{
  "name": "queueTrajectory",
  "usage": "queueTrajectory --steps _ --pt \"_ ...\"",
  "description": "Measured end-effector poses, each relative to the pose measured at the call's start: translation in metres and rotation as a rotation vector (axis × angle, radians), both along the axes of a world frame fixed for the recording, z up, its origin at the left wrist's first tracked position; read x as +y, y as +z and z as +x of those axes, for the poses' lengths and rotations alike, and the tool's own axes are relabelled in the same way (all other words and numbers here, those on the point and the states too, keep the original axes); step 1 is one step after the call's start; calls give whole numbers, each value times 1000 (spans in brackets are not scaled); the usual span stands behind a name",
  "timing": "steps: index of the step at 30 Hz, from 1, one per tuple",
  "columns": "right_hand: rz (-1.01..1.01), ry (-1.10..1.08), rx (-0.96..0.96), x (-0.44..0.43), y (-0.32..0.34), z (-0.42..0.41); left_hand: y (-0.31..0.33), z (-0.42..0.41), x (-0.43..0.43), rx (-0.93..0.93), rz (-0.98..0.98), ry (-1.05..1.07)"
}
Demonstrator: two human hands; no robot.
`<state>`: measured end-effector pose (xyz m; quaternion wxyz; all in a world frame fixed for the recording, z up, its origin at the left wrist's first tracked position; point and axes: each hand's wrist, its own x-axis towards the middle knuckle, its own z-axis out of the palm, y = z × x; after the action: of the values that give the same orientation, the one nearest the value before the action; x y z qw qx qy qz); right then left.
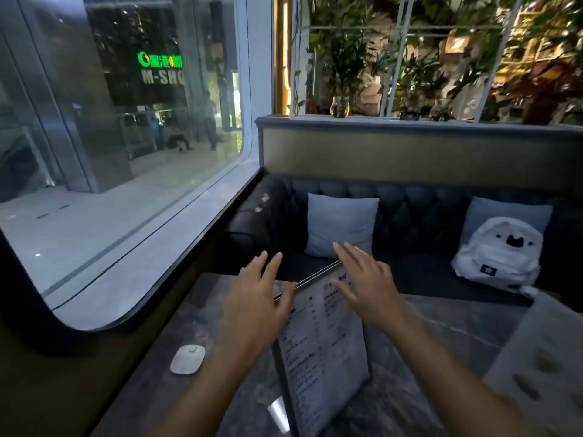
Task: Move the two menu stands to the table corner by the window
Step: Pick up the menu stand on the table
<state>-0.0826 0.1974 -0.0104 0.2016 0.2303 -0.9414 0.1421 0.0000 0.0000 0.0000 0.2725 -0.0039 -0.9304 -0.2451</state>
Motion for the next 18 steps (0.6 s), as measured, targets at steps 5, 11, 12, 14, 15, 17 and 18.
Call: queueTrajectory --steps 5,11,12,14,15,17,18 --pt "71 8 -39 1 -16 -5 -16 5 -2 -52 66 -95" --pt "-36 21 26 -5 -12 -13 -23 4 -6 13 129 -74" --pt "-50 21 27 -6 -12 -13 -24 4 -7 5 155 -79" --pt "-64 20 30 -9 -13 -14 -25 3 -9 -10 221 -87" --pt "-61 16 30 -10 -13 -14 -27 2 -11 -18 239 -89" --pt "-57 1 31 -11 -12 -14 -29 0 -11 -28 246 -91" --pt "-56 -3 39 -12 -12 -14 -29 0 -11 -28 242 -92"
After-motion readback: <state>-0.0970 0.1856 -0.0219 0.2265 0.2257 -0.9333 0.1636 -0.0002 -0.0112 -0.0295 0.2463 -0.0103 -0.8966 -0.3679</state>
